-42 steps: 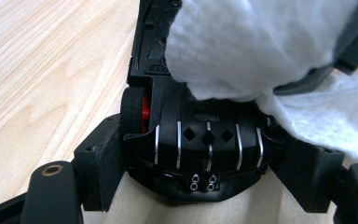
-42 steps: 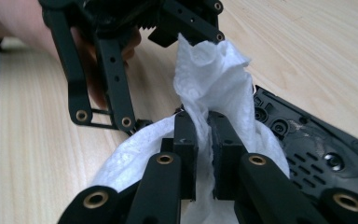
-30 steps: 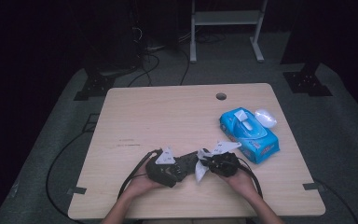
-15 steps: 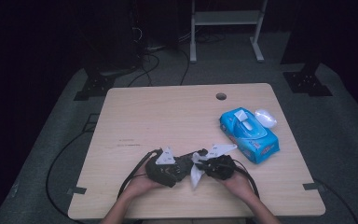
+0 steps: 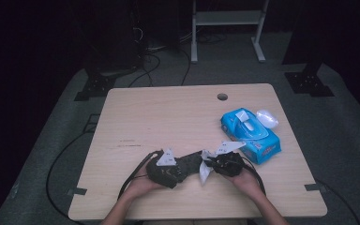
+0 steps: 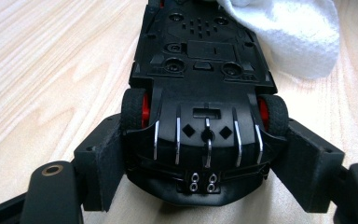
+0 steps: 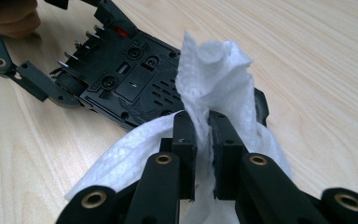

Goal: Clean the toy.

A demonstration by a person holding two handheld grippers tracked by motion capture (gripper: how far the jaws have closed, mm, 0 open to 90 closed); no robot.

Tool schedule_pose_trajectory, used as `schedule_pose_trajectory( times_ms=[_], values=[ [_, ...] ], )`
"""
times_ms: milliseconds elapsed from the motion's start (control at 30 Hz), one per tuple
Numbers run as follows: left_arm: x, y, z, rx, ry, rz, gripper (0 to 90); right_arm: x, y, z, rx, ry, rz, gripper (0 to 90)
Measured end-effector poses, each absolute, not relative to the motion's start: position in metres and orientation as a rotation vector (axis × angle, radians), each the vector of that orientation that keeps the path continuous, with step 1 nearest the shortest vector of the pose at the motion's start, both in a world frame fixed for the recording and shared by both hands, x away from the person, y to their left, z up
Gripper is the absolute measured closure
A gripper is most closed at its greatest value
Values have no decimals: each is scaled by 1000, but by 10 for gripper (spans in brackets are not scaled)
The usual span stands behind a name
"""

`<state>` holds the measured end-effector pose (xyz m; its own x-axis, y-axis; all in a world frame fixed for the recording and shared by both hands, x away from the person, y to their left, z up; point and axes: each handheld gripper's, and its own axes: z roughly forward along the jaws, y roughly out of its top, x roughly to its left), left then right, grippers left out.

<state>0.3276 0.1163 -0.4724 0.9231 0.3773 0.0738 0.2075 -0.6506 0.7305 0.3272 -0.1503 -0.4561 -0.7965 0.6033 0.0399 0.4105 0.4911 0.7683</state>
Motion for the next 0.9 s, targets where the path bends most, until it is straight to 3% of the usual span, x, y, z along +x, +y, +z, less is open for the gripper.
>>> schedule_pose_trajectory(
  times_ms=[233, 900],
  values=[
    [329, 118, -472, 2291, 412, 262, 242, 338, -168, -461, 969, 2462, 1160, 817],
    [329, 118, -471, 2297, 396, 251, 241, 332, -160, -460, 926, 2518, 1238, 816]
  ],
)
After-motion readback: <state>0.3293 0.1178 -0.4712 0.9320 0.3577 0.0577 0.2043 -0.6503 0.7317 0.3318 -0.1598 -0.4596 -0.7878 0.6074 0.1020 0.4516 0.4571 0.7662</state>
